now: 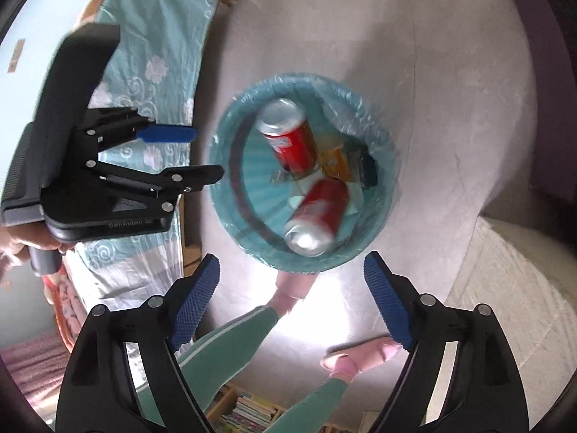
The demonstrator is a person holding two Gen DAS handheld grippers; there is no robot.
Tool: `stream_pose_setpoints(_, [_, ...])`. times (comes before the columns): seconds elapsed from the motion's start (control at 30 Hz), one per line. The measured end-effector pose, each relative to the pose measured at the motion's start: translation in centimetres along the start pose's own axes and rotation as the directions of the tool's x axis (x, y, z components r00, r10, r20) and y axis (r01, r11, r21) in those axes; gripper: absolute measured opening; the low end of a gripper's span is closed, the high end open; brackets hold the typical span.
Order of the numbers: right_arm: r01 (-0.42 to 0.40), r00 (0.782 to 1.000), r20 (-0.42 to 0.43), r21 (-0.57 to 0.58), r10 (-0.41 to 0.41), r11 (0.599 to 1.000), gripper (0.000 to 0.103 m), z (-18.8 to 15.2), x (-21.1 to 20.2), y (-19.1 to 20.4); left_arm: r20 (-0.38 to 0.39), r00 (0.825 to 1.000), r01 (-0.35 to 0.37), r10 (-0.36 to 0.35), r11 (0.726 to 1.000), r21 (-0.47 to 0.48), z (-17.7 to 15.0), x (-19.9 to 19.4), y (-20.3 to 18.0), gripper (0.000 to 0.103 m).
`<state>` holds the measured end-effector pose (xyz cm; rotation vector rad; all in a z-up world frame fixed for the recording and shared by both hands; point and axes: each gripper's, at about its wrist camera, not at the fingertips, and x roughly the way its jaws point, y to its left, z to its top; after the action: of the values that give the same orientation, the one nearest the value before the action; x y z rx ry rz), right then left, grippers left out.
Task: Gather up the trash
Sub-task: 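Carry the clear bottle and red can to the teal bin and release them, then move both grippers back toward the white markers on the table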
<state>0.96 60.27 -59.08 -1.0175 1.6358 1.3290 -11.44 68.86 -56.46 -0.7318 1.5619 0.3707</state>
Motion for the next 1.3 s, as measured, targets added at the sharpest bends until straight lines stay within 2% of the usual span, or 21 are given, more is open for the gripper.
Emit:
stream_pose_setpoints(0.2, [0.001,0.998,0.066,-0.048,0.002,0.999,0.082,-1.5,-7.4,2.2,0.035,0.999,-0.042,0.041,0.998,0.045,-3.1,-6.8,-0.6,0.06])
stream_pose_setpoints(0.3, [-0.033,0.991,0.128,-0.071,0.042,0.997,0.082,-3.1,-13.1,4.6,0.076,0.994,-0.081,0.074,0.993,0.083,-5.4,-11.7,-2.0,0.06])
stream_pose_setpoints(0.4, [-0.061,0.98,0.183,-0.1,0.079,0.993,0.082,-4.9,-18.3,7.0,0.125,0.988,-0.103,0.09,0.99,0.101,-7.3,-17.1,-3.6,0.068])
stream_pose_setpoints(0.47, [-0.073,0.967,0.233,-0.122,0.1,0.99,0.082,-6.7,-22.4,8.6,0.173,0.981,-0.105,0.085,0.988,0.11,-8.5,-21.4,-5.2,0.077])
stream_pose_setpoints(0.5, [-0.067,0.959,0.264,-0.133,0.101,0.989,0.082,-7.8,-24.8,9.4,0.201,0.974,-0.131,0.104,0.983,0.128,-9.1,-23.2,-6.3,0.079])
stream_pose_setpoints(0.57, [-0.053,0.942,0.32,-0.144,0.097,0.988,0.082,-9.8,-28.2,10.5,0.252,0.959,-0.175,0.127,0.969,0.177,-9.8,-26.3,-8.4,0.079])
stream_pose_setpoints(0.73, [-0.039,0.884,0.457,-0.136,0.097,0.99,0.083,-16.5,-36.2,11.2,0.33,0.94,-0.175,0.089,0.955,0.239,-10.6,-32.9,-13.1,0.079])
stream_pose_setpoints(0.83, [0.006,0.858,0.513,-0.089,0.041,0.996,0.083,-20.7,-39.4,10.0,0.382,0.919,-0.226,0.091,0.919,0.323,-10.6,-35.8,-16.4,0.08])
stream_pose_setpoints(0.87, [0.018,0.847,0.532,-0.063,0.019,0.998,0.083,-21.8,-40.2,9.5,0.403,0.911,-0.244,0.085,0.9,0.362,-10.7,-36.9,-17.9,0.081])
stream_pose_setpoints(1.0, [0.04,0.785,0.617,0.05,-0.062,0.998,0.083,-27.2,-43.2,6.9,0.465,0.884,-0.299,0.056,0.833,0.467,-10.5,-39.8,-23.4,0.087])
stream_pose_setpoints(1.13, [0.056,0.726,0.67,0.171,-0.157,0.984,0.083,-34.0,-45.6,4.0,0.489,0.872,-0.314,0.0,0.767,0.56,-10.1,-41.3,-28.7,0.088])
stream_pose_setpoints(1.23, [0.057,0.694,0.682,0.269,-0.232,0.962,0.083,-39.6,-46.2,1.9,0.481,0.875,-0.307,-0.053,0.708,0.636,-9.9,-41.5,-33.7,0.088])
stream_pose_setpoints(1.3, [0.058,0.668,0.686,0.337,-0.287,0.94,0.083,-43.8,-46.4,0.3,0.469,0.878,-0.303,-0.095,0.648,0.699,-10.1,-41.0,-37.7,0.088])
